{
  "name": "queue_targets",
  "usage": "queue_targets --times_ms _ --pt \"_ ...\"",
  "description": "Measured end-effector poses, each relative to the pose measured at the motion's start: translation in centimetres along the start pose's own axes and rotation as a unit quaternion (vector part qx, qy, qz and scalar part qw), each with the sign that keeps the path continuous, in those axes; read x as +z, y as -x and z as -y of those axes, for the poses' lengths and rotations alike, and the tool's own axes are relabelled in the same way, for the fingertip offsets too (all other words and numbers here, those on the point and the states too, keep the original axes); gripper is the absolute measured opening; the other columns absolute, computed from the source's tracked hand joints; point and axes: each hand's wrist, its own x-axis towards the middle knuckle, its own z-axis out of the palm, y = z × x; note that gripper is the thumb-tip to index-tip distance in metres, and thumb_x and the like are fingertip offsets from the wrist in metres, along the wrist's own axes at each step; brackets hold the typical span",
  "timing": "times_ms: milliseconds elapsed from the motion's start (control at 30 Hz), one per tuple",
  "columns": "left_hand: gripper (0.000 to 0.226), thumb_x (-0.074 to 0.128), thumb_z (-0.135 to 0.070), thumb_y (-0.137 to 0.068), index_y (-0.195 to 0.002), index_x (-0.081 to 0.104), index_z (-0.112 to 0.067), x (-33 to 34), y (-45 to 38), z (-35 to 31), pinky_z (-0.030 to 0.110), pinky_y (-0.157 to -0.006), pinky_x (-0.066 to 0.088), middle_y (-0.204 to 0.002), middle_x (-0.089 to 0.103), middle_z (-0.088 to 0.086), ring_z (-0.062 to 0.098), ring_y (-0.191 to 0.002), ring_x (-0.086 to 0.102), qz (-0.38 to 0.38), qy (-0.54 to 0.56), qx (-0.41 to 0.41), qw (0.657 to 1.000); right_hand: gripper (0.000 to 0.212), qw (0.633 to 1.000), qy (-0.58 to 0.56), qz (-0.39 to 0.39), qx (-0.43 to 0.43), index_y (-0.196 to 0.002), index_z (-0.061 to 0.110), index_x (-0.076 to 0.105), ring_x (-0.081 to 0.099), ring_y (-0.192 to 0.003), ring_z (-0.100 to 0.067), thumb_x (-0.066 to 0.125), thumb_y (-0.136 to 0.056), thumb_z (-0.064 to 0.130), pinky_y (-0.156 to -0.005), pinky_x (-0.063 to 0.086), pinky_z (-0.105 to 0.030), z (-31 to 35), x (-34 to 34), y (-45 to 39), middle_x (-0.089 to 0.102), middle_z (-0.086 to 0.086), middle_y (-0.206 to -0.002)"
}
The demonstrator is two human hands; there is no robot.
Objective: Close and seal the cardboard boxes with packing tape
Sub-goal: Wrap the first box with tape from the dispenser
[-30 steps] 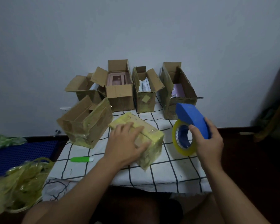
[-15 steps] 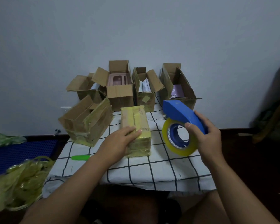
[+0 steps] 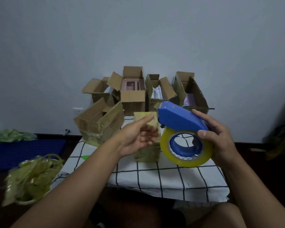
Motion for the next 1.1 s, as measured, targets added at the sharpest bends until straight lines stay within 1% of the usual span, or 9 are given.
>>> queue_targets --times_ms 100,233,300,367,433,733,833,1000,1100 --pt "0.024 0.071 -0.026 -0.072 -0.088 0.061 -0.011 -0.6 0.2 -0.1 0.019 -0.052 0.049 -0.064 0.061 0.001 0.010 -0.056 0.056 -0.002 0.064 0.026 0.998 0.054 1.000 0.013 0.026 -0.007 -0.116 0.042 0.070 0.068 -0.094 -0.018 0.070 -0.062 0.039 -0.071 0.056 -0.026 0.2 0.2 -0.1 0.067 0.010 -0.112" --pt "0.031 0.072 -0.021 -0.069 -0.095 0.065 -0.007 -1.6 0.7 -0.4 0.023 -0.059 0.054 -0.071 0.066 0.006 0.013 -0.063 0.063 -0.014 0.053 0.025 0.998 0.053 0.997 0.051 0.059 -0.006 -0.115 0.051 0.069 0.067 -0.100 -0.019 0.070 -0.063 0.042 -0.076 0.057 -0.029 0.3 0.2 -0.4 0.067 0.014 -0.114" --pt "0.024 0.071 -0.015 -0.077 -0.098 0.066 -0.004 -2.0 0.8 -0.7 0.024 -0.062 0.054 -0.074 0.066 0.007 0.013 -0.065 0.062 -0.020 0.016 0.030 0.999 0.054 0.994 0.076 0.078 -0.008 -0.117 0.051 0.067 0.065 -0.106 -0.019 0.071 -0.064 0.043 -0.082 0.057 -0.029 0.2 0.2 -0.6 0.066 0.015 -0.117" --pt "0.004 0.063 -0.006 -0.089 -0.088 0.065 -0.003 -2.3 0.9 -1.0 0.021 -0.060 0.051 -0.069 0.061 0.006 0.012 -0.061 0.055 -0.038 -0.064 0.046 0.996 0.054 0.989 0.105 0.102 -0.004 -0.117 0.055 0.065 0.064 -0.107 -0.014 0.071 -0.064 0.043 -0.084 0.055 -0.025 0.4 0.1 -0.9 0.065 0.020 -0.117" --pt "0.018 0.058 -0.001 -0.092 -0.075 0.063 -0.004 -2.5 0.6 -1.0 0.020 -0.056 0.048 -0.064 0.058 0.007 0.012 -0.057 0.052 -0.074 -0.142 0.062 0.985 0.055 0.981 0.141 0.133 0.003 -0.117 0.057 0.064 0.064 -0.105 -0.009 0.072 -0.064 0.044 -0.083 0.053 -0.020 0.7 -0.2 -1.4 0.064 0.023 -0.117" --pt "0.014 0.064 -0.009 -0.092 -0.084 0.067 0.002 -3.9 -0.4 0.7 0.023 -0.058 0.049 -0.068 0.063 0.008 0.011 -0.058 0.055 -0.165 -0.206 0.079 0.961 0.058 0.955 0.227 0.189 0.035 -0.123 0.054 0.062 0.061 -0.104 -0.003 0.069 -0.065 0.053 -0.080 0.052 -0.016 1.0 -2.8 -2.7 0.060 0.028 -0.113" --pt "0.016 0.064 -0.011 -0.093 -0.086 0.067 0.003 -4.2 -0.5 1.5 0.022 -0.058 0.050 -0.068 0.063 0.006 0.012 -0.060 0.054 -0.186 -0.223 0.083 0.953 0.056 0.948 0.247 0.197 0.048 -0.125 0.051 0.060 0.060 -0.101 0.001 0.072 -0.071 0.042 -0.077 0.051 -0.015 0.5 -3.2 -3.0 0.059 0.032 -0.111" --pt "0.012 0.065 -0.012 -0.093 -0.084 0.064 -0.003 -4.3 -1.1 3.3 0.026 -0.064 0.049 -0.070 0.063 0.007 0.014 -0.063 0.055 -0.219 -0.235 0.085 0.943 0.059 0.927 0.285 0.235 0.069 -0.125 0.056 0.059 0.060 -0.095 -0.003 0.071 -0.071 0.035 -0.077 0.050 -0.018 -0.1 -2.8 -4.5 0.059 0.019 -0.118" --pt "0.014 0.068 -0.015 -0.091 -0.099 0.057 -0.010 -4.4 -1.6 4.4 0.030 -0.068 0.051 -0.076 0.067 0.008 0.014 -0.065 0.057 -0.252 -0.215 0.086 0.939 0.059 0.920 0.300 0.242 0.077 -0.124 0.058 0.059 0.059 -0.095 -0.003 0.071 -0.068 0.043 -0.079 0.046 -0.021 -0.2 -2.7 -5.3 0.057 0.014 -0.120"
